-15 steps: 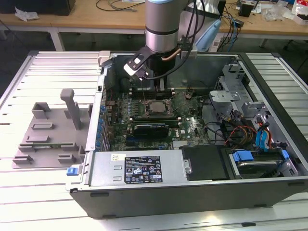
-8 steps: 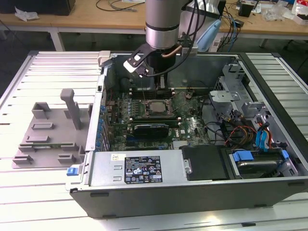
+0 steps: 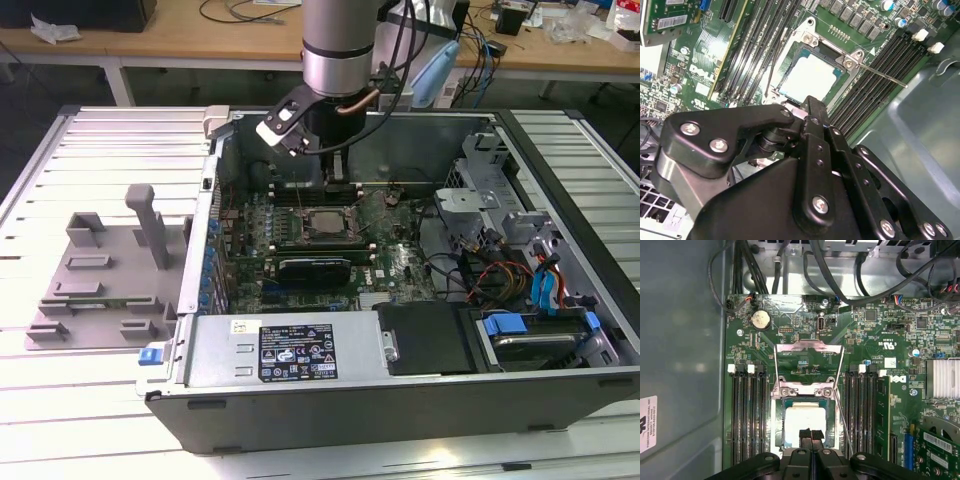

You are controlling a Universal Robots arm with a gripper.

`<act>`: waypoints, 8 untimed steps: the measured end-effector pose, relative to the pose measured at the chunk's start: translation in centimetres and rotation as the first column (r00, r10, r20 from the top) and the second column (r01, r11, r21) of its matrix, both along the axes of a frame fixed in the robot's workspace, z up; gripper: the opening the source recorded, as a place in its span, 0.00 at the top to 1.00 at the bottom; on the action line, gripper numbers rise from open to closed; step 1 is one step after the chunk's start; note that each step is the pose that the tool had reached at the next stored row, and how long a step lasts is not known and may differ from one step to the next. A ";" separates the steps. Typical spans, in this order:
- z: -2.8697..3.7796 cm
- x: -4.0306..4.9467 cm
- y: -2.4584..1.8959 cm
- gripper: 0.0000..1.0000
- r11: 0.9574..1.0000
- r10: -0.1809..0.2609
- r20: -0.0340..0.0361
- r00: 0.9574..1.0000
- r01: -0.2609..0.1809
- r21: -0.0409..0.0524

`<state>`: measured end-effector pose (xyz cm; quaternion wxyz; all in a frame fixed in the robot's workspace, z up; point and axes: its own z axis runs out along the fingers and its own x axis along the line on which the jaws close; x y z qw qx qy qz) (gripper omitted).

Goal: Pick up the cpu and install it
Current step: 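Close the cpu cover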

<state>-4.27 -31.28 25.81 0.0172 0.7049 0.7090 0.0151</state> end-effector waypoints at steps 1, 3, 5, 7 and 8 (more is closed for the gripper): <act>0.01 0.12 0.00 0.89 1.000 0.000 0.000 1.000 0.000 0.000; 0.00 0.67 0.00 0.89 1.000 0.000 0.000 1.000 0.000 0.000; 0.00 1.22 0.00 0.89 1.000 0.000 0.000 1.000 0.000 0.000; 0.00 1.77 0.00 0.89 1.000 0.000 0.000 1.000 0.000 0.000; 0.00 1.97 0.00 0.89 1.000 0.000 0.000 1.000 0.000 0.000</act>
